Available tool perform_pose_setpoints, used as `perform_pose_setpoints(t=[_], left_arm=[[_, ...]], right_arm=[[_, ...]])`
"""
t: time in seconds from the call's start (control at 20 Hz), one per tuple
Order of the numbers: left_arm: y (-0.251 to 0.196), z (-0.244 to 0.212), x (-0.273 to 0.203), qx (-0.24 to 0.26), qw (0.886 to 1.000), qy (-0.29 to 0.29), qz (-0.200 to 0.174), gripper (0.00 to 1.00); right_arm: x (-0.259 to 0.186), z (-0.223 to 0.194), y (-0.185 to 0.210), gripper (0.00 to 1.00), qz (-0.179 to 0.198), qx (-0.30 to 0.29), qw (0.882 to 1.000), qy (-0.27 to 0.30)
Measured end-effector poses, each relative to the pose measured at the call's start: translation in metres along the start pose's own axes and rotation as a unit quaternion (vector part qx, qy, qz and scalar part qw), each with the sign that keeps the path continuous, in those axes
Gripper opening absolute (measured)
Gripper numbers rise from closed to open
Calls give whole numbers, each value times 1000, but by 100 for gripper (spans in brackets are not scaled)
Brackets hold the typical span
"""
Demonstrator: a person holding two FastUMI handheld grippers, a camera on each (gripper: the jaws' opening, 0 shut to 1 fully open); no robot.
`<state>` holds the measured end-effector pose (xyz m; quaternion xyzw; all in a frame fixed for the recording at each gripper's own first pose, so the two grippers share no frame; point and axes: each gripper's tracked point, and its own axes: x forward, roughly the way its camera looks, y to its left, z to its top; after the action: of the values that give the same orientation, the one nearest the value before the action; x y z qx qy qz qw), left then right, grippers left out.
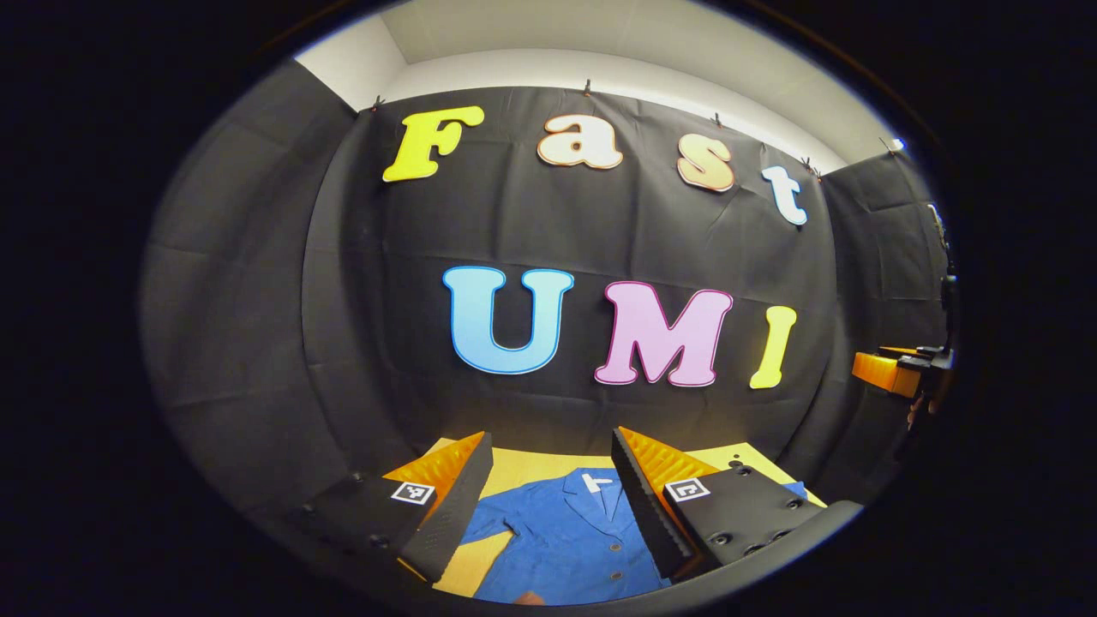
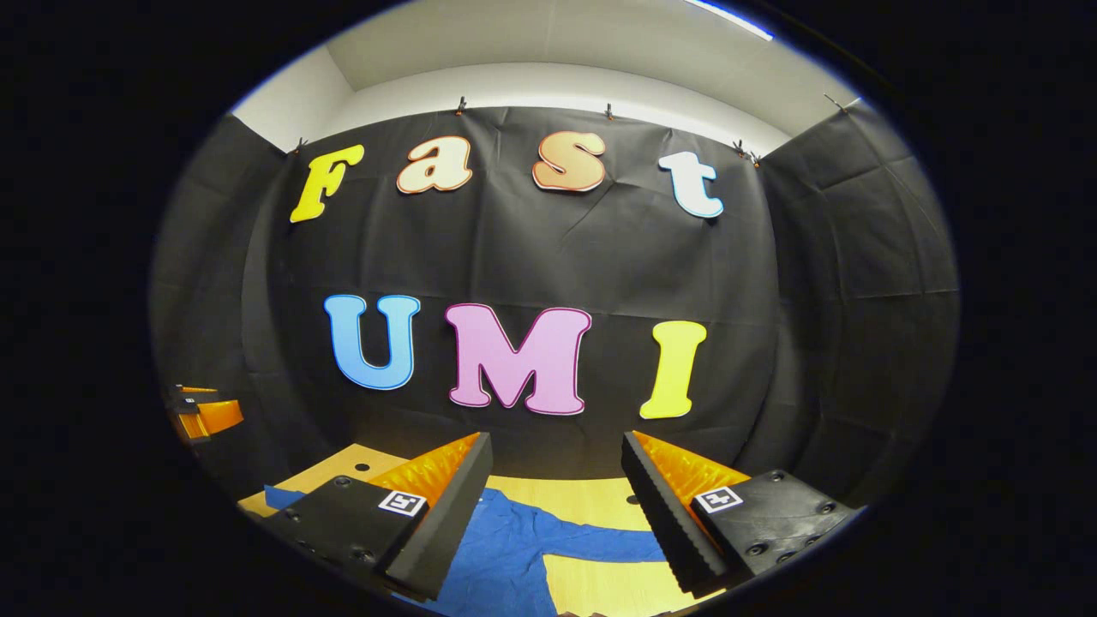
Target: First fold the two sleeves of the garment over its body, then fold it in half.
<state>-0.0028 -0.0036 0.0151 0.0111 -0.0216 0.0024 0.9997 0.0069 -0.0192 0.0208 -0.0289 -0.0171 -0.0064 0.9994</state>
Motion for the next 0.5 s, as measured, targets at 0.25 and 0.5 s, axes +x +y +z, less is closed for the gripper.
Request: perform_pose_setpoints(t=[0.25,0.5], left_arm=[[0,-3,-5,-6,1000,2,4,80],[-1,-6,-12,-9,1000,0,5,80]], right_arm=[[8,8,-11,97,1,-17,1000,-2],[28,9,-10,97,21,-7,1000,18]])
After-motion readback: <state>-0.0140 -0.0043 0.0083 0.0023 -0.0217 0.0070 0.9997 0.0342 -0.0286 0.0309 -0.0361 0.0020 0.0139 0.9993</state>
